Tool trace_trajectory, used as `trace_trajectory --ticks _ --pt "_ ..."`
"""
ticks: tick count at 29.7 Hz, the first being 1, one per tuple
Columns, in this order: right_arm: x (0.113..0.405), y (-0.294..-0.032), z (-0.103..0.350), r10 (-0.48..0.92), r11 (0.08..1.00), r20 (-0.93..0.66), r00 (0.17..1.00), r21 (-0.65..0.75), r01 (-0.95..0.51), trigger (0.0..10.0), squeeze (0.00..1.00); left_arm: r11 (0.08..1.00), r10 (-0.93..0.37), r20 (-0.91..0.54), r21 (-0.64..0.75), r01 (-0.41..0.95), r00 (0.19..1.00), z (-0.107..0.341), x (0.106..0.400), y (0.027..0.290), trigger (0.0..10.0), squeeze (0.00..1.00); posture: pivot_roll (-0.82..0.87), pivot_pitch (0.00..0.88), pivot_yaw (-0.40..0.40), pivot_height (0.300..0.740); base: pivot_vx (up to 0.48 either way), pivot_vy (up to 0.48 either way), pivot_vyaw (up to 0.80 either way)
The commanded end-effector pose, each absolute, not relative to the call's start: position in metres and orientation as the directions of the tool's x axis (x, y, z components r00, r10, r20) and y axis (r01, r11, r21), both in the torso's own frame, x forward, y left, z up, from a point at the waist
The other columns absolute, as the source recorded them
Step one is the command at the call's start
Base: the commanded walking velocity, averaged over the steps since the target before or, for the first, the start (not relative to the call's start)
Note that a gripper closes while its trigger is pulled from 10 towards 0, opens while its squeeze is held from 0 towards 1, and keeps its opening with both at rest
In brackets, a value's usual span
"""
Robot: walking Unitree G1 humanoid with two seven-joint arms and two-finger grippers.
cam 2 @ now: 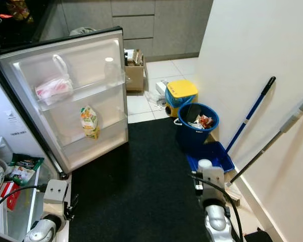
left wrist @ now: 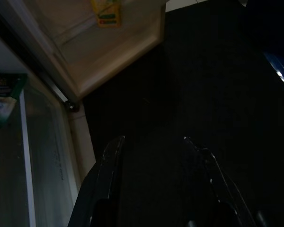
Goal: Restocking fridge
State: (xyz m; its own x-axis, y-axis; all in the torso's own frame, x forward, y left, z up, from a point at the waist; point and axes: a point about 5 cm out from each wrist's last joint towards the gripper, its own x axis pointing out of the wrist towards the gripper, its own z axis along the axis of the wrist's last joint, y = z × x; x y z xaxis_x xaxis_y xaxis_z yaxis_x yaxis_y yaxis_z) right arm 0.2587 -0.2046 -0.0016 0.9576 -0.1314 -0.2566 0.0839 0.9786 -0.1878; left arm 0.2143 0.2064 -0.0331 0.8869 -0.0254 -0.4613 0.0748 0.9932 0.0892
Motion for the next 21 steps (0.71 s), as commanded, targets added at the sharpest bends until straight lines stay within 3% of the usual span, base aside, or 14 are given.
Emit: trace_trajectory --ticks 1,3,7,10,21 --pt "0.274 -0.199 0.018 -0.098 0.985 -0.160 0.982 -0.158 0.073 10.0 0.00 0.994 -0.049 -0.469 0.061 0.088 0.882 -0.035 0.214 0.198 10.0 0.00 0.00 0.005 -0.009 0.740 0.000 0.000 0.00" --pt "0.274 -0.199 0.018 -0.098 0.985 -0.160 0.982 -0.158 0.073 10.0 0.00 0.994 -0.049 -0.469 0.061 0.088 0.882 -0.035 0.214 0.198 10.0 0.00 0.00 0.005 -0.009 0.740 0.000 0.000 0.00" --pt "0.303 -0.186 0.065 -0.008 0.988 0.031 0.999 -0.156 0.013 10.0 0.00 0.994 -0.069 -0.452 0.042 0.098 0.889 -0.029 0.220 0.190 10.0 0.00 0.00 0.000 -0.010 0.740 0.000 0.000 0.00" --pt "0.307 -0.180 0.075 0.025 0.982 0.072 0.997 -0.191 -0.010 10.0 0.00 0.995 -0.074 -0.443 0.032 0.098 0.893 -0.027 0.222 0.188 10.0 0.00 0.00 0.000 -0.010 0.740 0.000 0.000 0.00" --pt "0.306 -0.164 0.083 0.079 0.983 0.093 0.992 -0.173 -0.062 10.0 0.00 0.992 -0.104 -0.440 0.025 0.128 0.892 -0.025 0.224 0.180 10.0 0.00 0.00 0.000 -0.010 0.740 0.000 0.000 0.00"
